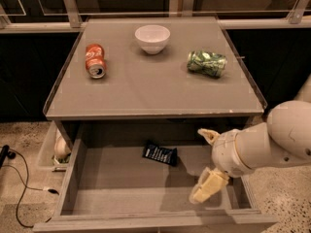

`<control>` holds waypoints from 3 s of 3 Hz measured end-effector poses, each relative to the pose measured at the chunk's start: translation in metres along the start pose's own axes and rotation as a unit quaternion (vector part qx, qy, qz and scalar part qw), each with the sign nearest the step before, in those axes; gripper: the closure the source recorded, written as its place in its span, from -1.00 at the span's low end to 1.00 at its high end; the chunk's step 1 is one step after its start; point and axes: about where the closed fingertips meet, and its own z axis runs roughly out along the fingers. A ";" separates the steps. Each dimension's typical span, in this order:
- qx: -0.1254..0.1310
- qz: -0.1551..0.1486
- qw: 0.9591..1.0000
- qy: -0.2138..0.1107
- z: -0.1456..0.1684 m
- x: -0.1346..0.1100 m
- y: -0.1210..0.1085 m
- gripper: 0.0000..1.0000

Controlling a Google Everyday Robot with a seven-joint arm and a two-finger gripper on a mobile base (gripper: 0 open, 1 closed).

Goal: Pick rxbar blueberry from top drawer and place on counter

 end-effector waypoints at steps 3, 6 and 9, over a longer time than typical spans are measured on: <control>0.000 0.059 0.995 -0.082 0.110 -0.028 -0.032 -1.00; 0.029 0.086 0.994 -0.067 0.171 -0.011 -0.051 -1.00; 0.041 0.119 0.990 -0.070 0.181 0.020 -0.066 -1.00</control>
Offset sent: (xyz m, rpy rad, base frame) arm 0.0719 0.0757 -0.0625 0.2335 0.0058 -0.0891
